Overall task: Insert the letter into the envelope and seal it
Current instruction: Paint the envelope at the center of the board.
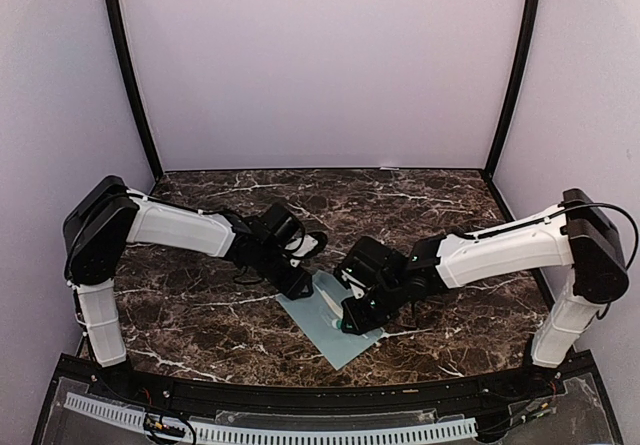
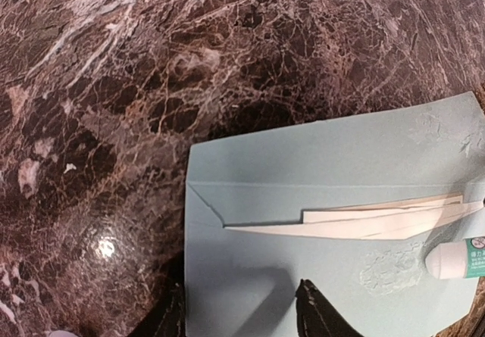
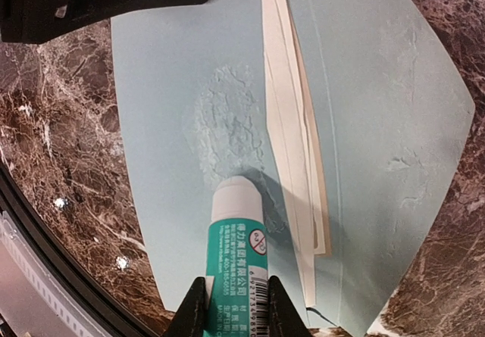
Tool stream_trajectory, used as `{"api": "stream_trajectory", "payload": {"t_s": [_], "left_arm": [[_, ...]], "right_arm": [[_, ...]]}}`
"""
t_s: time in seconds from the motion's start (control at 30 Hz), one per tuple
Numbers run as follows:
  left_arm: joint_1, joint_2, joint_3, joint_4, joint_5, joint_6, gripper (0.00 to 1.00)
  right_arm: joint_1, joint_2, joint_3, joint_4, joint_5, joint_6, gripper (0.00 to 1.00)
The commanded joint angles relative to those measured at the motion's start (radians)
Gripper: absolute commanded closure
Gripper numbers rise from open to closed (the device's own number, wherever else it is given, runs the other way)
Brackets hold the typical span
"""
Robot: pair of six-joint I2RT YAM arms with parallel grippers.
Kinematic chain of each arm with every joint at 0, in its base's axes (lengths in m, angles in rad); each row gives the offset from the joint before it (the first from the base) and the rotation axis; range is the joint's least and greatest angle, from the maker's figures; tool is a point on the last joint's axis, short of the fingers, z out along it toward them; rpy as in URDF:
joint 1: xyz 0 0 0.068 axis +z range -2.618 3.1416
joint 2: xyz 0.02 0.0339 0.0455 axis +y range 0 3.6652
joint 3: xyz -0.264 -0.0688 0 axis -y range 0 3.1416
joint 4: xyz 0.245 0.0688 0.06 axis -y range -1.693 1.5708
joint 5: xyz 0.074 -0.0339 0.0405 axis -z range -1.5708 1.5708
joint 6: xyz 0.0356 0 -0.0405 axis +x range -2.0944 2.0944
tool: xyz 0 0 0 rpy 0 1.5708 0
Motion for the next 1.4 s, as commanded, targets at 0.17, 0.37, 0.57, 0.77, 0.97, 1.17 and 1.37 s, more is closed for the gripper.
{"api": "stream_trajectory", "payload": {"t_s": [0.17,0.37,0.57,0.77,0.97,1.17,1.37], "left_arm": [[-0.022,0.049,-0.004,-0.064,0.011,0.012,0.56],[-0.024,0.049,0.000,-0.068,0.011,0.013,0.57],[-0.025,0.049,0.002,-0.069,0.017,0.014,0.58],[-0.026,0.049,0.008,-0.072,0.019,0.013,0.58],[-0.026,0.052,0.008,-0.074,0.008,0.011,0.58],[-0.026,0.061,0.010,-0.077,-0.010,0.010,0.58],[-0.025,0.067,0.008,-0.078,-0.023,0.010,0.58]], "right_arm": [[-0.001,0.078,0.025,0.029,0.052,0.023,0.94],[-0.013,0.105,0.044,0.042,0.069,0.036,0.94],[-0.015,0.150,0.080,0.045,0.111,0.035,0.95],[-0.015,0.157,0.087,0.056,0.114,0.042,0.95],[-0.013,0.117,0.069,0.055,0.090,0.041,0.95],[0.003,0.046,0.043,0.030,0.079,0.048,0.95],[0.027,0.000,0.008,-0.005,0.087,0.073,0.95]]}}
